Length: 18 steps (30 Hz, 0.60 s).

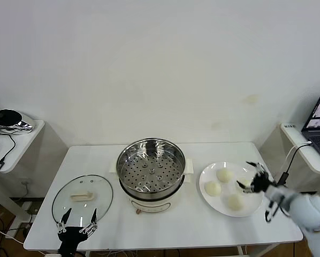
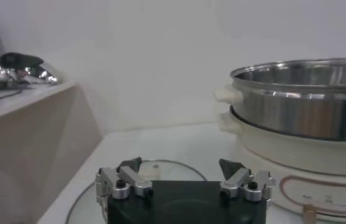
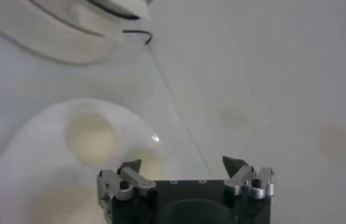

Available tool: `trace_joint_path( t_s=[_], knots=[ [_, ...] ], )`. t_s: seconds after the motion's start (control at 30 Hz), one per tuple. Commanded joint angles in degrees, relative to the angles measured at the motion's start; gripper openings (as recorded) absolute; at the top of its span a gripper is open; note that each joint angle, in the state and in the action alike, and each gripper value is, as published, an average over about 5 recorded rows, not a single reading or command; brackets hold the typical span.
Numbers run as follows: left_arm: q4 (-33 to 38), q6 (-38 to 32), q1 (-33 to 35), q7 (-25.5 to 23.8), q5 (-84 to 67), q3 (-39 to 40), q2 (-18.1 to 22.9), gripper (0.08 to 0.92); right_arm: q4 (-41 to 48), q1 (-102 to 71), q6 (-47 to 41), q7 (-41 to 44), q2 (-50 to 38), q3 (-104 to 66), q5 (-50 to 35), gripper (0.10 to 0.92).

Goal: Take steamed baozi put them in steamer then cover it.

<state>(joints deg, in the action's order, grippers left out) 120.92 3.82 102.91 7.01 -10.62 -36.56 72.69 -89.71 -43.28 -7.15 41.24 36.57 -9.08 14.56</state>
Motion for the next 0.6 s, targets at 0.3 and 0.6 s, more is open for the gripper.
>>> trace_joint_path(
  t_s=[0.3,0.6],
  knots=[
    [-0.7,0.9,-1.5,0.4,2.3,-0.4,0.3,0.823,23.6,45.9,1.2,23.3,1.8,47.2,-0.1,0.823],
    [-1.1,0.9,-1.2,0.4,2.6,-1.3,-0.1,0.823,30.3,44.6,3.2,24.4,8.8,49.6,1.5,0.823]
  ],
)
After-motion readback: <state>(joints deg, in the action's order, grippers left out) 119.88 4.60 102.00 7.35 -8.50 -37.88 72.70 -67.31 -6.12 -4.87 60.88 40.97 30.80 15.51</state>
